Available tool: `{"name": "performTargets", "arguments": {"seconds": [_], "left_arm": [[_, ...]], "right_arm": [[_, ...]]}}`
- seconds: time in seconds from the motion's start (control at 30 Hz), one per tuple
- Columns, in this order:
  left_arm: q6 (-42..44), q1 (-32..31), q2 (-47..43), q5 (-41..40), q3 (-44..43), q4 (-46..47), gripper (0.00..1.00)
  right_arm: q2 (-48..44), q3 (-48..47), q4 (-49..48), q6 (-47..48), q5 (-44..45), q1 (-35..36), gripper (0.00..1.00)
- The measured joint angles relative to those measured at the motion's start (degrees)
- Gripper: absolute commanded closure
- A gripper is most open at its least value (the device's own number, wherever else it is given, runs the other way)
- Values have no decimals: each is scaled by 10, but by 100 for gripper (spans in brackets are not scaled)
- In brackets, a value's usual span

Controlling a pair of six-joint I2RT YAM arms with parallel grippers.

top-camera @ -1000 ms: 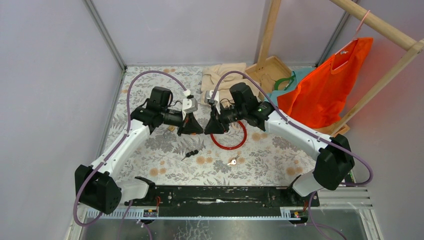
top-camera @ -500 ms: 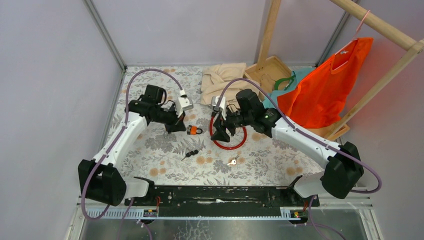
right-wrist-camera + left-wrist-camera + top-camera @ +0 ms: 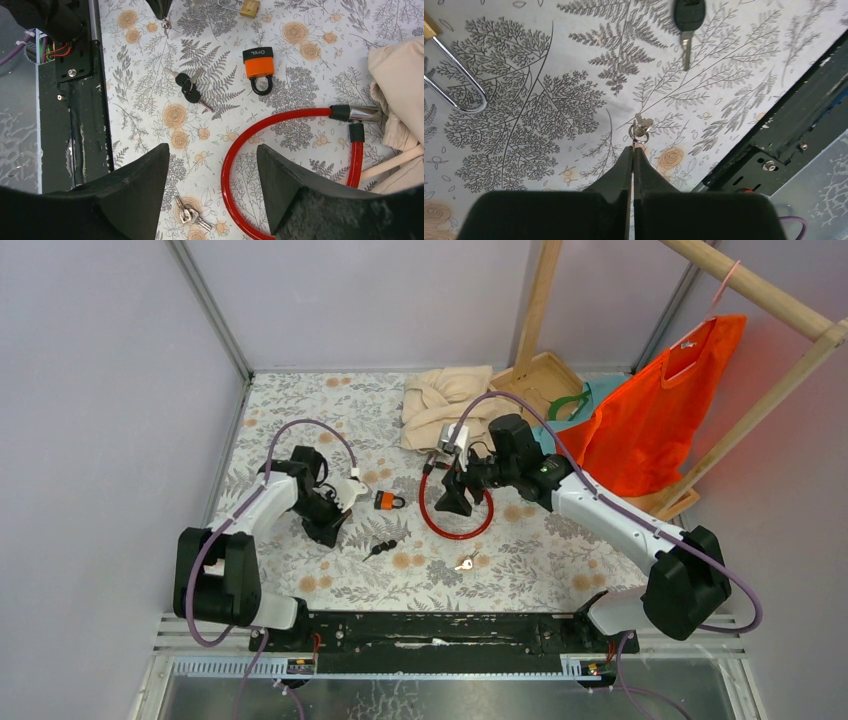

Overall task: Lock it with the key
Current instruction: Place the key at the center of the board.

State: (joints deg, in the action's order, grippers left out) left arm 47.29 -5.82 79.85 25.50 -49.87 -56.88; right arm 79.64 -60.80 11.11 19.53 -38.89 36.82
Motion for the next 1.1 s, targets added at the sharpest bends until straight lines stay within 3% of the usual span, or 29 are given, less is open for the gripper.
{"name": "performTargets", "arguments": {"seconds": [0.1, 0.6, 0.7, 0.8, 0.87, 1.1], "left_arm": [[-3, 0, 14, -18, 5, 10, 93], [-21, 1, 25, -48, -9, 35, 41], [-33, 1, 7, -50, -23, 51, 29], [-67, 2, -26, -50, -35, 93, 12], [-101, 2, -52, -51, -38, 144, 2], [-209, 3, -99, -91, -38, 315, 0]], "right_arm": [[-1, 7, -3, -2, -4, -7, 29], [-31, 18, -15, -9, -18, -39, 27], [-34, 18, -16, -9, -18, -42, 19], [-35, 18, -16, -13, -7, -43, 1], [-35, 18, -15, -16, 9, -43, 1], [-35, 5, -5, -28, 148, -43, 1]]}}
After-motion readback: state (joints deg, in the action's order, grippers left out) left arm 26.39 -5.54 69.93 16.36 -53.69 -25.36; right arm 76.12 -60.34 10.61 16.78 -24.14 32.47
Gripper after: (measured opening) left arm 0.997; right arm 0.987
